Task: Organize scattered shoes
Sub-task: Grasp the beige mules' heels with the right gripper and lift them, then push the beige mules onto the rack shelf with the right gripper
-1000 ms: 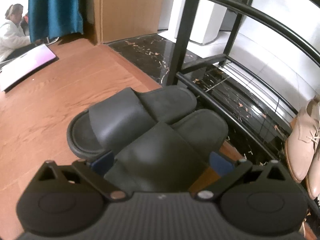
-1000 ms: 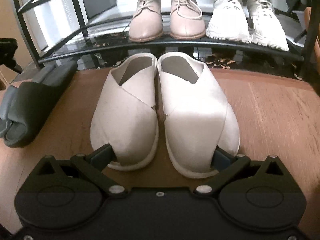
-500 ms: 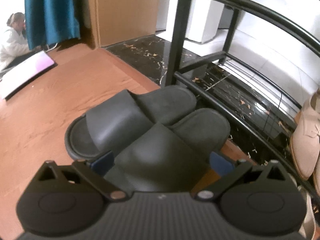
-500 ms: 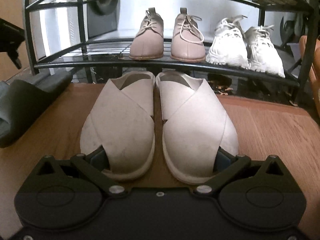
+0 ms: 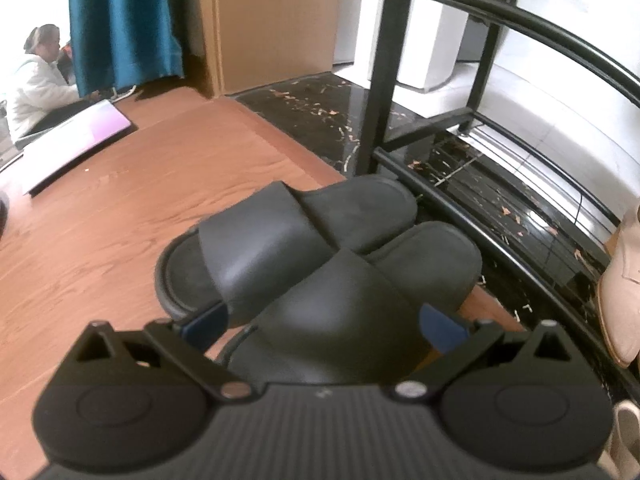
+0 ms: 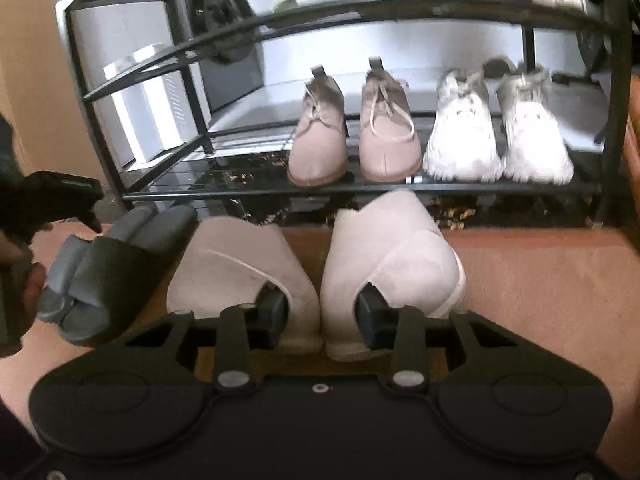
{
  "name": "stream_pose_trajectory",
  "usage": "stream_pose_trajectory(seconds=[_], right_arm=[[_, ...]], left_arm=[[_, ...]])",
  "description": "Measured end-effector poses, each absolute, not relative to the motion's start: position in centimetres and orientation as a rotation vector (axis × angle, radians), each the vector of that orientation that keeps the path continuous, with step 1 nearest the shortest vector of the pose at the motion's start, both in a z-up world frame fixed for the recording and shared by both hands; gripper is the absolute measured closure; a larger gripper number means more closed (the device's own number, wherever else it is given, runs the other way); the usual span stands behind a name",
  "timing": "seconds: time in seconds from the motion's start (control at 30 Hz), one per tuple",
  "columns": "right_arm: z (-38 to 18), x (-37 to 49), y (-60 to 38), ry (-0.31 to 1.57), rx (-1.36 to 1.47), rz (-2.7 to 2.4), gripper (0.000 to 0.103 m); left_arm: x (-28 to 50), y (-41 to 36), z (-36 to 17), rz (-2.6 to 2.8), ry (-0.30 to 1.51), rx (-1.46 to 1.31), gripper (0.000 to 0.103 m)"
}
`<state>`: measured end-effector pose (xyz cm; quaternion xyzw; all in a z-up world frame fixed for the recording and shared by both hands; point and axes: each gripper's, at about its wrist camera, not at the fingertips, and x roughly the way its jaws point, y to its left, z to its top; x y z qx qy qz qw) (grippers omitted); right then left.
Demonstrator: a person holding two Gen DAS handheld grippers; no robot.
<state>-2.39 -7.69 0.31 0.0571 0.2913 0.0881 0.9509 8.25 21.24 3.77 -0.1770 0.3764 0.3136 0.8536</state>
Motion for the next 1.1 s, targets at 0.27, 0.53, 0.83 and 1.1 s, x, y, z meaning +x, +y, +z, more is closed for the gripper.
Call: stream_pose_trajectory(seconds=[0.27,0.53,0.83,1.1], right_arm=[[3.9,-7.2,-9.0,0.551,0.094,0.192,0.067],[10.1,-11.9,-11.0,0.406,0.086,0.206,0.067],[17.7,-11.2,-8.6,0.085,0.036,0.291,0.067],[18.2,-1.3,-2.9,-0.024,0.097,0.338,0.067]], left_arm=[[7.8,21.4,4.2,0.672,0.778,-0.383,0.001],[7.9,22.1,3.5,0.685,0.819,-0.422,0.001],[8.3,22.0,2.7,0.688,0.864,-0.459,0.001],[8.9,21.2,2.7,0.678,0.843,-0.424,0.001]])
